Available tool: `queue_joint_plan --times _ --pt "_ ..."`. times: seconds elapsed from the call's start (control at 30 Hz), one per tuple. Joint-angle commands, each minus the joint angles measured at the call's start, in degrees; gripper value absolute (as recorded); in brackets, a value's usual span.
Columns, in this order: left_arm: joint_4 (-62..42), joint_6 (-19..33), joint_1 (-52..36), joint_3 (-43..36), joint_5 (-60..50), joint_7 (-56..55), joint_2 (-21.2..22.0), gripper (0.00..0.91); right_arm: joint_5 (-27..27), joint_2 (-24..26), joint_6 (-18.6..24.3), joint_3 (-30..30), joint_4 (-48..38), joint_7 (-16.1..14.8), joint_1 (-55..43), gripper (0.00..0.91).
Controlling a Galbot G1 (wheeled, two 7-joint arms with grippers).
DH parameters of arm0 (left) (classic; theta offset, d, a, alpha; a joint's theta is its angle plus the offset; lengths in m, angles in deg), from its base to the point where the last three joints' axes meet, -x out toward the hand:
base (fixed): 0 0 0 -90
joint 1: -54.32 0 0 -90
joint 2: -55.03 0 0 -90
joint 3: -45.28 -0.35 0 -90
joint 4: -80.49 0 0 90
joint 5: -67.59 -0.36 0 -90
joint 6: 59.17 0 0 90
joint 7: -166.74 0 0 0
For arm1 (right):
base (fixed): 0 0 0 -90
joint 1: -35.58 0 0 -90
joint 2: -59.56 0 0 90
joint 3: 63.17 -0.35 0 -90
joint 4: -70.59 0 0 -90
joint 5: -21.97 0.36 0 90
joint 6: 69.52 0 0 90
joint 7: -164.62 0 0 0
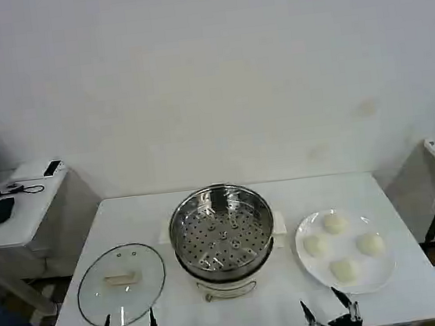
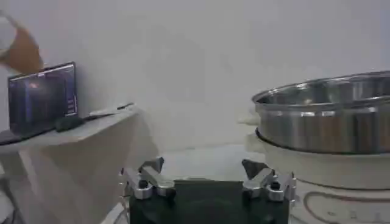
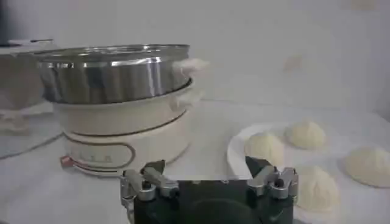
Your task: Take steamed baozi put them in steamer then cover it.
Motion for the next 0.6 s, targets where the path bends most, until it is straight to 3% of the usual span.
queue_joint_plan --times 0.03,0.2,0.33,0.43,0.5,0.57,0.6 --pt "2.49 -7.72 -0.28 -0.27 0.6 -1.92 -0.21 0.907 -2.06 0.06 -0.26 -0.47 0.16 0.47 -1.04 0.907" --pt "4.41 -10.14 -1.44 0.73 -0.79 1.19 -0.01 0.907 -4.39 4.16 -3.59 -3.44 -1.17 1.15 -7.18 0.907" --pt "5.1 -10.74 -2.23 1.69 -1.69 4.26 -0.13 0.907 -7.6 9.24 -7.04 -6.55 -2.12 -1.44 -12.31 0.907" --pt "4.89 -9.15 -2.8 2.08 -3.59 5.45 -0.3 0.907 -12.88 14.64 -7.45 -7.46 -5.57 -4.03 -17.11 0.907" --pt "4.39 -9.11 -3.32 2.33 -5.01 5.16 -0.02 0.907 -15.98 17.95 -7.68 -8.21 -8.4 -8.35 -20.74 0.907" --pt "4.36 -9.17 -3.37 2.22 -5.08 5.01 -0.14 0.907 -16.95 20.05 -8.57 -8.2 -9.7 -9.56 -22.88 0.907" --pt "4.35 -9.13 -3.4 2.18 -5.32 4.79 -0.08 0.907 -19.24 22.09 -9.55 -8.32 -11.05 -12.89 -24.71 0.907"
